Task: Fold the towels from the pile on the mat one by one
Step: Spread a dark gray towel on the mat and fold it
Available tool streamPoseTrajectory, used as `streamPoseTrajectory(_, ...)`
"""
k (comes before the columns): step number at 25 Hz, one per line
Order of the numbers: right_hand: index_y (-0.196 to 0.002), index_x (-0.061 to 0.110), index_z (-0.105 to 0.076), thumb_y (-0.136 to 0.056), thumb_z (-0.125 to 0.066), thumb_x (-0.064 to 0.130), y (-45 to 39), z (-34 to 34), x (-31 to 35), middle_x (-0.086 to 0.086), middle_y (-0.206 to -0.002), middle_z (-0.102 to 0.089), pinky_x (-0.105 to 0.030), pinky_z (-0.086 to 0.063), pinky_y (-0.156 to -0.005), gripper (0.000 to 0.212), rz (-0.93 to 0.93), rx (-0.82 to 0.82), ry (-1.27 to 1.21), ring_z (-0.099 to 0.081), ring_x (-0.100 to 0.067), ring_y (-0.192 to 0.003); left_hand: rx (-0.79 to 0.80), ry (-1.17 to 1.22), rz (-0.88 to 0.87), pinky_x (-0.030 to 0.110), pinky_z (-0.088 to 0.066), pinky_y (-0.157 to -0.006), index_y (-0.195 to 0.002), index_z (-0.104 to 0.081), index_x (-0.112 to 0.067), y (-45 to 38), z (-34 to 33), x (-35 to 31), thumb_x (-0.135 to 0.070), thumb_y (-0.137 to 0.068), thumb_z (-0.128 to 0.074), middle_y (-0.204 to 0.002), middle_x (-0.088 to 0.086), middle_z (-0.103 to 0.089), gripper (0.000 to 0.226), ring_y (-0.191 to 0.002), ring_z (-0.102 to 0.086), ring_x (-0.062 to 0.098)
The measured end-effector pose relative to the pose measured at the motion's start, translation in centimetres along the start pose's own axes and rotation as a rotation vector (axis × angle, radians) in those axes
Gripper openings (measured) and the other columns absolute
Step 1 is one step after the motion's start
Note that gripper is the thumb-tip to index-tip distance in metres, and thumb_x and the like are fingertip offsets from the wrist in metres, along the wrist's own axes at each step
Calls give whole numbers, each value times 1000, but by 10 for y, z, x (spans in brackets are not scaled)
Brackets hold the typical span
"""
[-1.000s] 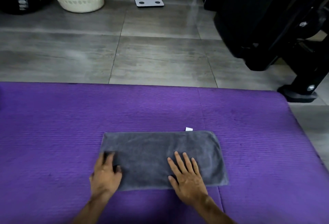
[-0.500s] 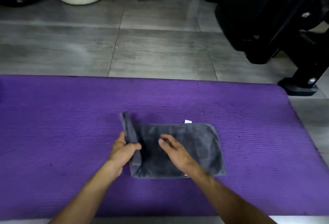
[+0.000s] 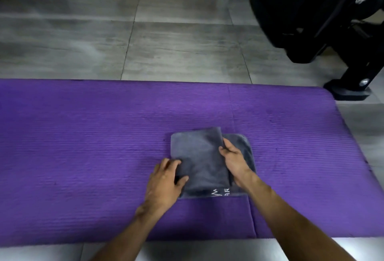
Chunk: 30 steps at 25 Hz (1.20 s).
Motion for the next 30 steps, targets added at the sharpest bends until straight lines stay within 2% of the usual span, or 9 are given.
streamPoseTrajectory(4, -132, 18, -58, -100, -42, -1, 0, 57, -7, 5, -121, -66, -24, -41, -102, 40, -8, -86, 73, -60, -10, -111, 138, -217, 58, 42, -51, -89, -142, -38, -30, 24, -30, 5, -64, -65, -71, -127, -4, -50, 91, -113, -53, 25)
streamPoseTrajectory(8, -131, 18, -59, -99, -43, -1, -7, 72, -8, 3, -122, -65, -27, -40, -106, 40, 27, -178, 133, -58, -12, -113, 16, -263, 10, 40, -56, -68, -126, -48, -23, 28, -37, -6, -47, -56, -81, -103, 1, -67, 81, -87, -66, 26)
streamPoseTrajectory(14, -99, 21, -63, -98, -44, 5, -13, 105, -10, 6, -87, -68, -34, -50, -84, 24, 22, -251, 331, -61, -15, -84, 19, -270, -160, 28, -52, -52, -111, -50, -23, 39, -47, -44, -28, -50, -84, -82, -3, -65, 70, -65, -64, 19)
streamPoseTrajectory(18, -110, 17, -60, -96, -52, 12, -9, 99, -11, -3, -93, -69, -38, -50, -86, 16, 36, -239, 503, -64, -23, -88, 186, -372, -99, 34, -49, -86, -138, -35, -22, 43, -51, -52, -28, -83, -59, -118, -2, -61, 60, -103, -62, 21)
streamPoseTrajectory(20, -116, 17, -57, -94, -55, 16, -7, 93, -14, -8, -100, -70, -40, -50, -89, 22, 31, -232, 574, -64, -28, -93, 280, -460, -68, 34, -44, -92, -144, -30, -25, 44, -50, -49, -31, -87, -52, -124, -2, -59, 61, -111, -59, 22)
streamPoseTrajectory(23, -118, 19, -54, -92, -61, 20, -4, 94, -13, -6, -100, -69, -38, -50, -89, 28, 0, -232, 595, -64, -28, -95, 361, -266, -53, 33, -46, -89, -118, -52, -28, 26, -40, -47, -40, -84, -51, -116, -5, -64, 36, -109, -60, 23)
streamPoseTrajectory(25, -118, 22, -51, -89, -65, 18, 1, 92, -14, 0, -99, -67, -35, -49, -89, 32, -24, -172, 560, -63, -21, -94, 297, -188, -89, 34, -48, -89, -107, -58, -26, -6, -25, -49, -34, -87, -50, -114, -5, -61, 24, -109, -58, 22)
streamPoseTrajectory(27, -122, 20, -49, -90, -63, 12, 3, 90, -16, 1, -102, -65, -33, -46, -89, 36, -32, -128, 526, -61, -20, -98, 221, -283, -177, 40, -45, -97, -123, -54, -23, -36, -18, -52, -29, -90, -51, -129, 0, -50, 34, -120, -46, 23)
streamPoseTrajectory(30, -127, 18, -45, -93, -56, 7, 1, 84, -18, 2, -105, -62, -30, -43, -90, 38, -26, -82, 566, -59, -19, -102, 446, -496, -140, 47, -26, -114, -153, -18, -17, -60, -38, -45, -42, -91, -55, -160, 4, -9, 77, -144, -14, 24)
Point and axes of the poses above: each hand's wrist, its own y-axis away from the middle knuckle, its own z-axis out of the back of the hand, x = y × z, the point moved 8 cm from there along -y, towards the middle knuckle
